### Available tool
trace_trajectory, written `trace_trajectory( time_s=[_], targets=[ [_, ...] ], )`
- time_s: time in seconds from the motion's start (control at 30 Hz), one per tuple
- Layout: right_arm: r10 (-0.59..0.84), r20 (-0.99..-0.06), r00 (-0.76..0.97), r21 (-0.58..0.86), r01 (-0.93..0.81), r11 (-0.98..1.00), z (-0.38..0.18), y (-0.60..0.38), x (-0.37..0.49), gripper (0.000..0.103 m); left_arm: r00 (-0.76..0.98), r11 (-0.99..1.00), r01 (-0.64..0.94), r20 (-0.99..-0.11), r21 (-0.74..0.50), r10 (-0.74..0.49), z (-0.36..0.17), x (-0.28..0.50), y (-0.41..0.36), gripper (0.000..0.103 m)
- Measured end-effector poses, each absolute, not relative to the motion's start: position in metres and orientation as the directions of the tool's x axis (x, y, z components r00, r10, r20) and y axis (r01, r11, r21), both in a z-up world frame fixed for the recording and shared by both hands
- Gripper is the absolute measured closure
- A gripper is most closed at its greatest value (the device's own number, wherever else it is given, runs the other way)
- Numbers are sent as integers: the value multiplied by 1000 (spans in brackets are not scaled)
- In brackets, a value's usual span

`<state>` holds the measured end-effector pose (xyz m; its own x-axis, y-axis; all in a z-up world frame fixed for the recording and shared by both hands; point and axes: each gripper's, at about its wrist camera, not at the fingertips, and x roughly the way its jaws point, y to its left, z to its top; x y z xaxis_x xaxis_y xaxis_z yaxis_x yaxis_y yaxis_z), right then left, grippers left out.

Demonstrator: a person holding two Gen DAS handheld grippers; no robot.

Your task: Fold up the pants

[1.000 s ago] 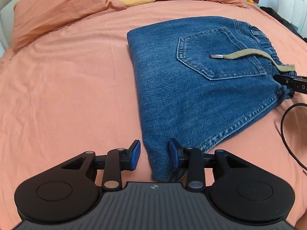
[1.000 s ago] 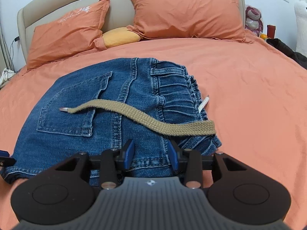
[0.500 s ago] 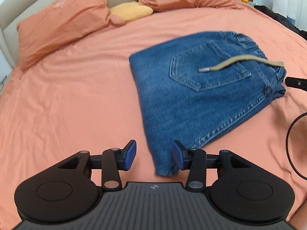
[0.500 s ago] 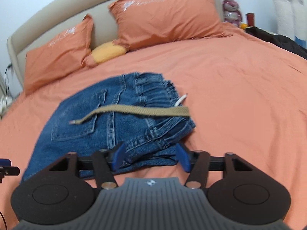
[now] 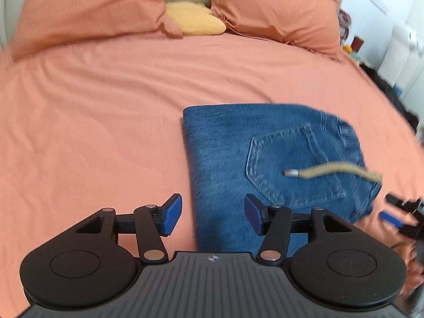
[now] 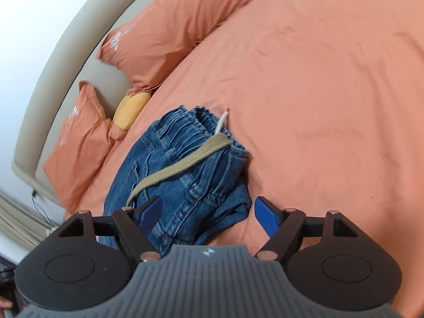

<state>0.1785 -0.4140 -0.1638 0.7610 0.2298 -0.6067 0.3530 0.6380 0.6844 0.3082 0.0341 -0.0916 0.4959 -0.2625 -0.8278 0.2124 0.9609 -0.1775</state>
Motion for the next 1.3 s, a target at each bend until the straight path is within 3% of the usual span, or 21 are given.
trace_trajectory(
  time_s=[0.07, 0.4, 0.63, 0.83, 0.93, 0.97, 1.0, 1.2, 1.3],
  targets=[
    [233, -610, 757, 689, 362, 627, -170, -416, 188, 30, 488, 958, 193, -827, -211, -281, -100, 321, 38, 25],
    [302, -598, 743, 747, 379, 546, -202, -426, 221, 31, 415, 945, 150, -849, -290, -326, -159, 376, 40, 21],
    [332, -566, 755, 778, 356, 517, -214, -427, 234, 44, 414, 896, 117, -799, -429, -437, -188, 395, 55, 13],
    [354, -541, 763, 806, 350, 478, -223, -430, 245, 55, 445, 901, 178, -784, -396, -433, -193, 390, 51, 13],
    [363, -539, 760, 806, 341, 484, -224, -429, 249, 60, 448, 913, 195, -796, -358, -407, -189, 388, 43, 20],
    [365, -537, 760, 808, 340, 482, -224, -430, 249, 62, 451, 919, 206, -801, -336, -394, -187, 387, 40, 28],
    [368, -534, 761, 811, 337, 479, -224, -429, 249, 64, 452, 919, 221, -801, -327, -393, -185, 386, 36, 44],
    [372, -512, 774, 815, 301, 496, -216, -428, 244, 76, 474, 942, 228, -816, -248, -330, -172, 383, 16, 89],
    [375, -500, 780, 811, 270, 519, -209, -428, 241, 79, 494, 948, 223, -812, -229, -312, -156, 378, 14, 95]
  ],
)
